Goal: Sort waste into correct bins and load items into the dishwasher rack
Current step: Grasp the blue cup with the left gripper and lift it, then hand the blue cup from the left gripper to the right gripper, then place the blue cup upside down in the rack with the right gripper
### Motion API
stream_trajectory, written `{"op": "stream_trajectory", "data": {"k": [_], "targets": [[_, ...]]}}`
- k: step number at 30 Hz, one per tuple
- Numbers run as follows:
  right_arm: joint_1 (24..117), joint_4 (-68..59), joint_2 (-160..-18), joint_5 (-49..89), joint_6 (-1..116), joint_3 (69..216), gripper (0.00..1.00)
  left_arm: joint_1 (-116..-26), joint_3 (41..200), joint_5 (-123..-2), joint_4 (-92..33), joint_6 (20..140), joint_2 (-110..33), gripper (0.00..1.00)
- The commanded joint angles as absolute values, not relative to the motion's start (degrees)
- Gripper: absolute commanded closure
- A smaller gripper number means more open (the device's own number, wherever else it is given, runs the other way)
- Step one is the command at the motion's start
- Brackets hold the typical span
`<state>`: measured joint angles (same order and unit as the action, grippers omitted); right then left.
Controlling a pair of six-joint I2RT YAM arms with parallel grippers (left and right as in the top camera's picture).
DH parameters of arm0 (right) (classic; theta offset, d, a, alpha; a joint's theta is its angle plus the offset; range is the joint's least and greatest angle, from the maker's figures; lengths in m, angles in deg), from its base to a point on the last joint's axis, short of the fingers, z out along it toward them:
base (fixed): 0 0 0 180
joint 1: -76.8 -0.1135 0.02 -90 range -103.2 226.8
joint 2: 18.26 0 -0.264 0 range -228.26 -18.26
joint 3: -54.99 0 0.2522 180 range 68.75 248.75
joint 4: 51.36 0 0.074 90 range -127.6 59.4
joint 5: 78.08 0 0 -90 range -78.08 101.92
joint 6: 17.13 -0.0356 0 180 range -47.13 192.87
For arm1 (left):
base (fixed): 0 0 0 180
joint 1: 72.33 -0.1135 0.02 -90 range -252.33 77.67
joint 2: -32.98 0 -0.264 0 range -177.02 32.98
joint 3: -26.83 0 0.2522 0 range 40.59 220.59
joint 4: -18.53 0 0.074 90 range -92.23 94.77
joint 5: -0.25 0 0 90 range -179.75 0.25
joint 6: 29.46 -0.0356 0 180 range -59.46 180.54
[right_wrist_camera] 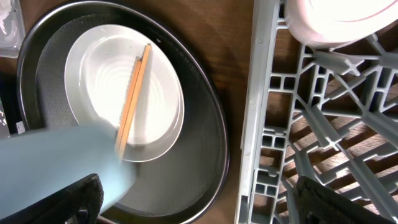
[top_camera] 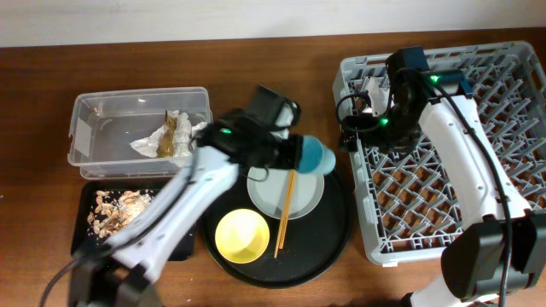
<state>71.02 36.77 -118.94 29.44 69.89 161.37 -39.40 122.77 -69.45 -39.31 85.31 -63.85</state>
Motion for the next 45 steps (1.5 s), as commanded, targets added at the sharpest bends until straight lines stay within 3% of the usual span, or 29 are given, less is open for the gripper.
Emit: {"op": "stream_trajectory", "data": {"k": [1, 5, 9, 11, 15, 22, 24, 27, 30, 32, 36, 38, 41, 45], "targets": [[70.8, 36.7, -117.4, 30.4, 69.8, 162.0, 0.01, -49.9, 124.7, -46.5, -41.5, 80.5, -56.5, 1.0], [70.8, 39.6, -117.4, 44.5, 69.9, 162.0, 0.01, -61.2, 124.6, -27.9, -47.0, 73.3, -55.3, 1.0], [71.6, 49.2, -117.3, 84.0, 102.3, 162.0, 0.01, -64.4, 124.7, -22.6, -47.0, 72.4, -55.3, 1.0], [72.2, 52.8, -117.3, 85.4, 103.8, 162.0, 0.02, -65.7, 124.7, -19.9, -46.8, 70.9, -55.3, 1.0], [72.2, 52.9, -117.3, 100.8, 110.3, 162.0, 0.01, -63.1, 124.6, -18.6, -46.7, 68.5, -55.3, 1.0], [67.2, 52.6, -117.3, 100.8, 113.2, 162.0, 0.01, -57.4, 124.6, -23.2, -43.3, 68.2, -55.3, 1.0], [67.1, 52.6, -117.3, 100.8, 113.2, 162.0, 0.17, -57.4, 124.6, -24.2, -43.2, 68.1, -55.3, 1.0], [67.1, 51.7, -117.3, 98.2, 113.2, 162.0, 0.3, -57.4, 124.6, -28.8, -43.3, 68.2, -55.3, 1.0], [67.1, 51.3, -117.3, 97.6, 113.2, 162.0, 0.32, -57.4, 124.6, -31.1, -43.3, 68.2, -55.3, 0.99], [67.1, 50.1, -117.3, 97.2, 113.1, 162.0, 0.39, -57.4, 124.6, -31.6, -43.3, 68.2, -55.3, 0.93], [67.1, 49.0, -117.3, 96.6, 113.1, 162.0, 0.43, -57.4, 124.6, -36.6, -43.3, 68.2, -55.3, 0.6], [67.1, 48.5, -117.3, 93.7, 113.1, 162.0, 0.44, -57.5, 124.6, -42.9, -43.2, 68.2, -55.3, 0.55], [68.4, 48.5, -117.3, 85.8, 112.6, 162.0, 0.51, -57.5, 124.6, -59.3, -42.4, 70.6, -55.3, 0.38], [75.6, 45.9, -117.3, 68.8, 97.4, 162.0, 0.51, -57.5, 124.6, -63.1, -42.9, 71.2, -55.3, 0.34]]}}
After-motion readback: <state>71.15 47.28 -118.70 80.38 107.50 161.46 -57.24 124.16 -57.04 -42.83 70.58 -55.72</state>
